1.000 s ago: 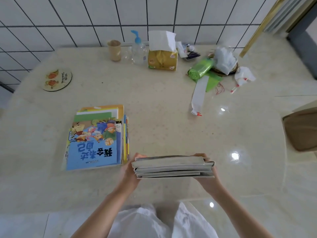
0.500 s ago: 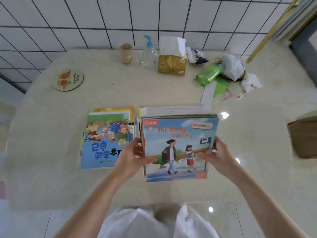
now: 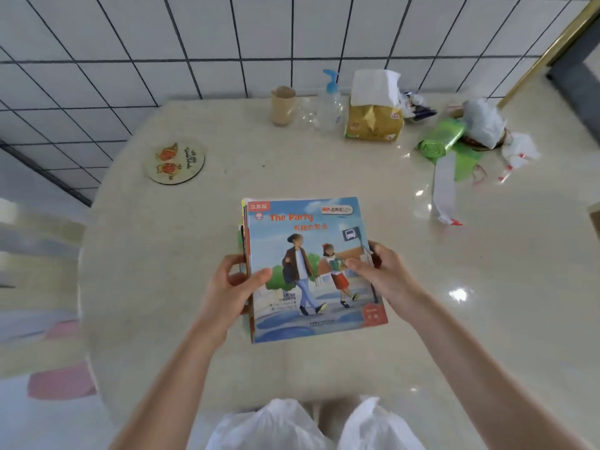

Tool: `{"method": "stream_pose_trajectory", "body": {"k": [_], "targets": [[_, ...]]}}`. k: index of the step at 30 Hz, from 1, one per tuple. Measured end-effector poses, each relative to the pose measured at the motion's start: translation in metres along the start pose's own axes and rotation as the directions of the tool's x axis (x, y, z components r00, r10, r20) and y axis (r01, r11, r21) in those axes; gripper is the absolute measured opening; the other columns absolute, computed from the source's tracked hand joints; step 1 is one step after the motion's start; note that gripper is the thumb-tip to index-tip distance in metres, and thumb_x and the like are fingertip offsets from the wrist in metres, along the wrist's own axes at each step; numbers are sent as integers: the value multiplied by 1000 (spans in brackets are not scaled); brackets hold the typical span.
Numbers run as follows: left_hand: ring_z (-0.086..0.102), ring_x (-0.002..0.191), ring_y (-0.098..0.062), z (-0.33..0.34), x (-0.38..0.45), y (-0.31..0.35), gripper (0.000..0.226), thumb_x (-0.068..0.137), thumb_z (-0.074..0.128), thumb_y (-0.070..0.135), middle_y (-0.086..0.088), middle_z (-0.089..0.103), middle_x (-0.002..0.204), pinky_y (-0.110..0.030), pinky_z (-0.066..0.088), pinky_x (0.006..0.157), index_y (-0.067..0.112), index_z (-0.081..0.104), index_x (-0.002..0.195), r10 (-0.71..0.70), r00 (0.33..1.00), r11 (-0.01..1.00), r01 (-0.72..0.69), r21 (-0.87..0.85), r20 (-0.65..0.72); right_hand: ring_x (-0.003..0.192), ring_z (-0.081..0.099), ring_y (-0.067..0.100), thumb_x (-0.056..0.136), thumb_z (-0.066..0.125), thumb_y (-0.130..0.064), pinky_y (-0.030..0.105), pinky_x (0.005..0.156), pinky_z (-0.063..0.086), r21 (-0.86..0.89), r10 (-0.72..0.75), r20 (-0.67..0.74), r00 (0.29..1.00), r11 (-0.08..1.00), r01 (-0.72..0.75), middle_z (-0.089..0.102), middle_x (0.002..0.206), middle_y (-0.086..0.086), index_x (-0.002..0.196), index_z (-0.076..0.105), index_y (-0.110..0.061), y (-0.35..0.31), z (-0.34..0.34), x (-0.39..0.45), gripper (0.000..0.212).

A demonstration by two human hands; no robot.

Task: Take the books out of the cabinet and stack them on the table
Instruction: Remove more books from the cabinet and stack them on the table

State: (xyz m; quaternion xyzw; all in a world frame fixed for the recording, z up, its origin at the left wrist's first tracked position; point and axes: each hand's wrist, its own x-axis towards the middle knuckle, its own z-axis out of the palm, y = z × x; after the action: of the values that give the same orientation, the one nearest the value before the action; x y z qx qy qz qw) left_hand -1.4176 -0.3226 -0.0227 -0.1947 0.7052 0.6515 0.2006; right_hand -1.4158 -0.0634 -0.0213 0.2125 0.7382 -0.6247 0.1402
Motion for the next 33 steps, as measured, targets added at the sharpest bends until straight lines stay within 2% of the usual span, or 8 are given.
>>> {"method": "stream_pose_trajectory", "body": {"k": [7,10,15,18,22,29,31,33], "targets": [[67,61,-12,-44,17,-8,31,85,72,29,-7,75,87,-25,52,52,26,53,109,-94,995,995,93,28,24,91,72,25,83,71,-10,43,83,58,-3,103,-14,995,995,-103,74,102,10,114,62,-12,2,50,10,32],[68,63,-11,-45,23,-13,34,85,71,30,-8,74,91,-22,52,52,27,51,112,-143,987,989,140,40,68,91,72,24,82,73,-15,50,86,57,-34,157,-10,988,987,-157,74,100,6,113,61,-17,7,50,17,33],[70,75,-18,-45,32,-20,37,83,73,35,-9,69,99,-31,54,62,30,52,112,-191,980,980,187,64,64,92,71,23,81,75,-21,50,87,56,-97,212,6,977,973,-211,72,103,6,121,56,-20,5,48,24,45],[69,76,-19,-44,33,-22,36,83,73,34,-9,68,102,-31,55,61,29,54,113,-191,981,980,189,60,39,95,70,25,81,73,-21,51,87,55,-135,209,15,978,969,-205,70,104,9,124,55,-21,1,45,24,46],[68,71,-16,-37,29,-19,32,83,73,34,-7,68,100,-29,54,58,29,55,109,-172,985,984,171,48,10,95,70,26,82,72,-20,53,86,56,-89,199,9,980,976,-198,71,104,10,119,59,-20,4,39,25,39],[70,77,-18,-32,25,-21,40,82,73,37,-10,68,102,-29,54,58,30,53,116,-208,978,972,210,103,-29,99,67,23,85,70,-21,44,84,56,-153,200,16,980,969,-195,67,108,8,118,54,-28,9,35,20,37],[71,80,-20,-30,25,-20,34,81,74,38,-10,71,97,-34,59,64,31,56,109,-209,976,967,215,138,-57,95,67,19,86,69,-21,35,74,56,-156,193,7,981,969,-189,69,105,4,121,55,-24,8,34,19,38],[72,78,-22,-28,26,-20,25,75,77,45,-5,74,86,-43,61,71,33,62,91,-171,975,955,199,219,-140,91,69,16,86,67,-18,31,69,55,-189,166,-8,986,968,-165,71,101,1,125,56,-21,7,35,17,40]]}}
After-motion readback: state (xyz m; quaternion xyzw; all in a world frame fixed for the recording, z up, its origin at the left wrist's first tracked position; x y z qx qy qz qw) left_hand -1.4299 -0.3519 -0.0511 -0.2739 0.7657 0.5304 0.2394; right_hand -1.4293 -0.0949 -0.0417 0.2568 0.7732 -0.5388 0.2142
